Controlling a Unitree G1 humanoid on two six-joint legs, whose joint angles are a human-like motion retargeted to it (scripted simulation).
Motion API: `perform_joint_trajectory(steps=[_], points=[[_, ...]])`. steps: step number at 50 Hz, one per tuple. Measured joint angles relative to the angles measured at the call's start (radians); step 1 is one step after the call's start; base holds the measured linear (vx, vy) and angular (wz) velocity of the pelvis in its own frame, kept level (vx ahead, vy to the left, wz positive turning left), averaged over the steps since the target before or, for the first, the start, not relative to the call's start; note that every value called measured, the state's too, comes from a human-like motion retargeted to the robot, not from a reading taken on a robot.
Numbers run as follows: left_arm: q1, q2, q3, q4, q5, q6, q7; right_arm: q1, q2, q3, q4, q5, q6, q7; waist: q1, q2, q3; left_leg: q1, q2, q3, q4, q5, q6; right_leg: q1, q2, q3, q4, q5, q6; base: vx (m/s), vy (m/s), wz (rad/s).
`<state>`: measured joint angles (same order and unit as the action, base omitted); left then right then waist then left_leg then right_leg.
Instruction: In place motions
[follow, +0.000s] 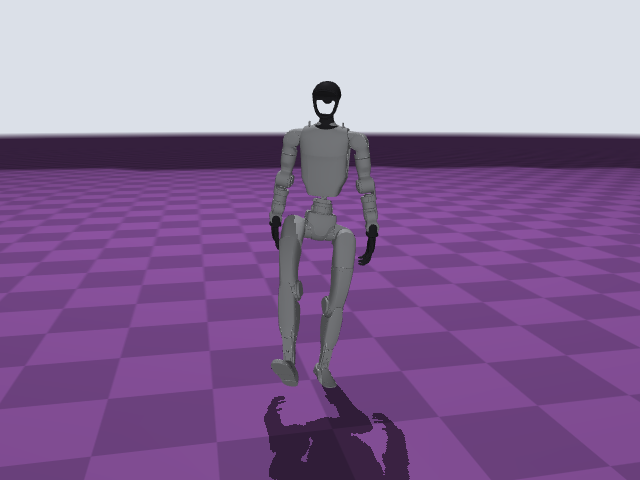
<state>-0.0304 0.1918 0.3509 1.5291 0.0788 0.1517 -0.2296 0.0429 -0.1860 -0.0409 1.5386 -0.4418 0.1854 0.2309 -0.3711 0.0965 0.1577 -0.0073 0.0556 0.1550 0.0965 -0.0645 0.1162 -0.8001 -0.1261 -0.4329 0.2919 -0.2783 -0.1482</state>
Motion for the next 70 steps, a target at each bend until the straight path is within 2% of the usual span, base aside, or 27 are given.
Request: perform_joint_trajectory(steps=[4, 7, 10, 15, 18, 20, 22, 28, 29, 30, 33, 34, 35, 37, 42, 45, 47, 50, 58, 65, 70], points=[[-0.071, 0.038, -0.032, -0.048, 0.022, 0.009, 0.004, 0.009, 0.012, 0.003, -0.001, 0.014, -0.001, 0.019, -0.099, 0.047, 0.072, -0.043, 0.100, -0.041, 0.032, 0.018, -0.016, -0.232, -0.079, -0.024, 0.052, -0.014, -0.072, -0.18, 0.00, 0.92], [-0.098, 0.041, -0.053, -0.085, 0.027, 0.003, 0.005, 0.028, 0.020, 0.001, 0.009, 0.008, 0.004, 0.034, -0.109, 0.075, 0.068, -0.086, 0.139, -0.065, 0.053, 0.017, -0.018, -0.366, -0.101, 0.024, 0.022, 0.018, -0.098, -0.01, -0.07, 0.45], [-0.110, 0.031, -0.080, -0.107, 0.005, -0.014, 0.001, 0.037, 0.027, -0.005, 0.014, -0.019, 0.013, 0.044, -0.092, 0.084, 0.062, -0.107, 0.152, -0.091, 0.069, 0.012, -0.013, -0.408, -0.108, 0.074, -0.008, 0.056, -0.101, 0.02, -0.06, 0.28], [-0.109, 0.017, -0.064, -0.088, 0.001, -0.014, -0.015, 0.020, 0.026, 0.028, -0.038, -0.080, -0.005, 0.067, -0.082, 0.040, 0.076, -0.068, 0.117, -0.089, 0.053, 0.016, -0.004, -0.263, -0.088, 0.089, -0.048, 0.097, -0.068, 0.00, 0.00, 0.04], [-0.054, -0.009, -0.056, -0.082, 0.007, -0.018, -0.007, 0.034, 0.024, 0.038, -0.079, -0.083, -0.021, 0.040, -0.073, 0.015, 0.051, -0.035, 0.080, -0.081, 0.015, 0.031, -0.003, -0.084, -0.069, 0.037, -0.075, 0.094, -0.038, 0.09, 0.02, -0.09], [-0.040, -0.009, -0.036, -0.052, 0.023, -0.021, -0.009, 0.003, 0.019, 0.033, -0.090, -0.069, -0.025, 0.044, -0.016, -0.042, 0.033, -0.006, 0.024, -0.021, 0.002, 0.025, 0.001, 0.033, -0.040, 0.046, -0.076, 0.107, -0.015, 0.10, 0.00, -0.83], [-0.007, -0.018, -0.015, -0.019, 0.037, -0.022, -0.009, -0.009, 0.018, 0.032, -0.097, -0.049, -0.029, 0.038, 0.008, -0.063, 0.013, 0.008, -0.001, 0.006, -0.011, 0.022, -0.001, 0.166, -0.017, 0.021, -0.046, 0.128, 0.008, 0.11, -0.01, -0.59], [0.113, -0.036, 0.053, 0.106, 0.073, -0.013, 0.004, -0.043, 0.015, 0.033, -0.099, -0.002, -0.019, 0.025, 0.081, -0.089, -0.072, -0.005, -0.057, 0.060, -0.042, 0.020, -0.004, 0.534, 0.082, 0.096, 0.059, 0.320, 0.107, 0.10, -0.04, -0.51], [0.133, -0.040, 0.058, 0.120, 0.074, -0.009, 0.007, -0.043, 0.015, 0.034, -0.104, 0.000, -0.021, 0.020, 0.089, -0.091, -0.089, -0.013, -0.069, 0.066, -0.049, 0.022, -0.003, 0.595, 0.098, 0.107, 0.033, 0.327, 0.143, 0.07, -0.06, -0.28], [0.154, -0.045, 0.060, 0.130, 0.075, -0.006, 0.011, -0.040, 0.015, 0.035, -0.110, 0.001, -0.024, 0.014, 0.095, -0.092, -0.107, -0.022, -0.083, 0.067, -0.057, 0.026, -0.002, 0.656, 0.111, 0.113, -0.005, 0.317, 0.187, 0.07, -0.05, -0.27], [0.208, -0.040, 0.075, 0.154, 0.097, 0.006, 0.010, -0.048, 0.015, 0.045, -0.109, 0.005, -0.036, 0.002, 0.139, -0.107, -0.139, -0.016, -0.119, 0.097, -0.083, 0.028, 0.002, 0.780, 0.130, 0.062, -0.156, 0.127, 0.115, 0.11, -0.08, -0.49], [0.223, -0.037, 0.076, 0.155, 0.104, 0.009, 0.005, -0.051, 0.016, 0.046, -0.104, 0.005, -0.039, 0.003, 0.163, -0.121, -0.145, -0.008, -0.137, 0.112, -0.092, 0.028, 0.002, 0.803, 0.129, 0.070, -0.210, 0.138, 0.108, 0.15, -0.06, -0.74], [0.236, -0.033, 0.074, 0.154, 0.108, 0.011, -0.001, -0.054, 0.017, 0.045, -0.098, 0.004, -0.041, 0.006, 0.190, -0.135, -0.149, 0.002, -0.154, 0.129, -0.101, 0.028, 0.002, 0.818, 0.125, 0.092, -0.258, 0.178, 0.108, 0.04, -0.02, -1.07], [0.227, -0.039, 0.084, 0.154, 0.104, 0.020, 0.004, -0.072, 0.022, 0.040, -0.096, 0.000, -0.028, 0.024, 0.253, -0.123, -0.158, -0.014, -0.138, 0.175, -0.108, 0.026, -0.005, 0.800, 0.108, 0.141, -0.275, 0.201, 0.152, -0.12, -0.04, -0.86], [0.206, -0.081, 0.090, 0.099, 0.007, -0.014, 0.006, -0.123, 0.034, 0.094, -0.127, 0.002, -0.023, 0.053, 0.239, -0.119, -0.122, -0.012, -0.138, 0.188, -0.117, 0.036, -0.009, 0.762, 0.118, 0.150, -0.247, 0.203, 0.114, -0.08, -0.08, -0.17], [0.155, -0.086, 0.063, 0.085, 0.001, 0.008, 0.007, -0.121, 0.051, 0.112, -0.171, -0.010, -0.026, 0.059, 0.210, -0.097, -0.121, -0.026, -0.128, 0.184, -0.109, 0.042, 0.000, 0.774, 0.131, 0.135, -0.262, 0.206, 0.116, -0.07, -0.04, -0.18], [0.109, -0.082, 0.059, 0.070, 0.034, 0.028, 0.035, -0.111, 0.058, 0.120, -0.191, 0.008, -0.046, 0.056, 0.296, -0.098, -0.112, -0.038, -0.133, 0.272, -0.110, 0.051, 0.031, 0.781, 0.153, 0.216, -0.269, 0.218, 0.112, -0.03, 0.00, -0.88], [0.060, -0.079, -0.003, 0.019, 0.058, 0.026, 0.050, -0.087, 0.059, 0.103, -0.186, 0.029, -0.063, 0.056, 0.229, -0.107, -0.136, -0.013, -0.141, 0.157, -0.110, 0.038, -0.005, 0.785, 0.119, 0.115, -0.266, 0.201, 0.113, 0.06, -0.01, 1.20], [-0.030, -0.096, -0.030, -0.082, -0.008, -0.008, -0.022, -0.085, 0.055, 0.107, -0.089, -0.025, -0.022, 0.055, 0.230, -0.092, -0.158, -0.011, -0.134, 0.163, -0.114, 0.035, 0.004, 0.784, 0.133, 0.120, -0.258, 0.195, 0.114, 0.01, 0.01, -0.01], [-0.058, -0.079, -0.042, -0.051, 0.001, -0.011, -0.048, -0.075, 0.044, 0.090, -0.057, -0.025, -0.012, 0.032, 0.226, -0.084, -0.166, -0.020, -0.133, 0.173, -0.117, 0.033, 0.013, 0.762, 0.138, 0.144, -0.247, 0.199, 0.115, 0.00, 0.00, -0.11], [-0.046, -0.060, -0.039, -0.009, 0.032, -0.002, -0.061, -0.083, 0.045, 0.086, -0.071, -0.017, -0.012, 0.041, 0.202, -0.078, -0.146, -0.044, -0.123, 0.180, -0.116, 0.034, 0.019, 0.729, 0.146, 0.163, -0.238, 0.218, 0.120, -0.07, -0.01, -0.24]])
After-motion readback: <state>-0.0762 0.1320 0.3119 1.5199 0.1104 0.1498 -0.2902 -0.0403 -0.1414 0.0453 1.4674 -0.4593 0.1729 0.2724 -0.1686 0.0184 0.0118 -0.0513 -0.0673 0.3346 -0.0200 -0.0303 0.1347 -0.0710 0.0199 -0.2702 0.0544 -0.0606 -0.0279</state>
